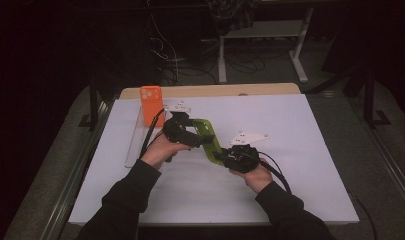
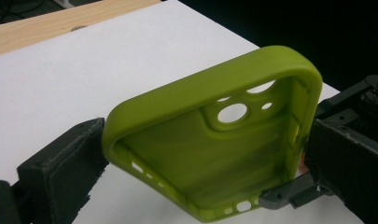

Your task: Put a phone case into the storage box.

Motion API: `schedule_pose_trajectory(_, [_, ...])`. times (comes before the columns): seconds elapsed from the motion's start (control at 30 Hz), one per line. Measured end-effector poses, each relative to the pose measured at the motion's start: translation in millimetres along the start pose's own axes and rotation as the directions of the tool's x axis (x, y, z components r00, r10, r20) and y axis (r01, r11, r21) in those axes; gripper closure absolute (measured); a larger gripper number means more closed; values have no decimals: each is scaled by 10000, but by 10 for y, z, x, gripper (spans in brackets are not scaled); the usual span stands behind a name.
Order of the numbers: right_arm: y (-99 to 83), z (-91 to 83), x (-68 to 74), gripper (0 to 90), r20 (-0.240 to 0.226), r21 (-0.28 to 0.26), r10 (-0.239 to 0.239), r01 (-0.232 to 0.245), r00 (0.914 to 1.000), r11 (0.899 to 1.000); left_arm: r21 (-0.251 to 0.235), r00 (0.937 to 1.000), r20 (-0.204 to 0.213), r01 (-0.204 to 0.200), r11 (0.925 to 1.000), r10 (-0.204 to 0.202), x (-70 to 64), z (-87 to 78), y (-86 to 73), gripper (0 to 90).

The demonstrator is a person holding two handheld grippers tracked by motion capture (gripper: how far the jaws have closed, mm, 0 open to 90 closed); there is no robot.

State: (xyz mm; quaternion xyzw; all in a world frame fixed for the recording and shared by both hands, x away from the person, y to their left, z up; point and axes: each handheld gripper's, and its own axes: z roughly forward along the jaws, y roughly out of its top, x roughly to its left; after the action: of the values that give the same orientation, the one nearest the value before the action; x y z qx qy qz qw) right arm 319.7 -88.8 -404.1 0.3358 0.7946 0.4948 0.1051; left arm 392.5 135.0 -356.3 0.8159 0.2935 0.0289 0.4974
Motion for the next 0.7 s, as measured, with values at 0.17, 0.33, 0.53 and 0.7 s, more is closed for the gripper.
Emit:
schedule_pose_trajectory(0.17, [-18,38,4,756,20,177,-70,70,10000,9998,-69,9996,22,289,9996,-289,-37,31,0,0])
schedule_pose_trajectory(0.33, [-34,80,21,756,46,355,-44,43,10000,9994,-142,9987,-34,500,9986,-501,-49,64,-9,0])
schedule_pose_trajectory(0.53, [-63,134,43,756,119,607,-188,180,9998,9980,-47,9989,-129,442,9990,-442,-61,90,-20,0])
schedule_pose_trajectory(0.7, [-74,150,42,756,136,701,-188,178,9997,9974,-449,9982,-504,310,9985,-333,-62,68,-49,91])
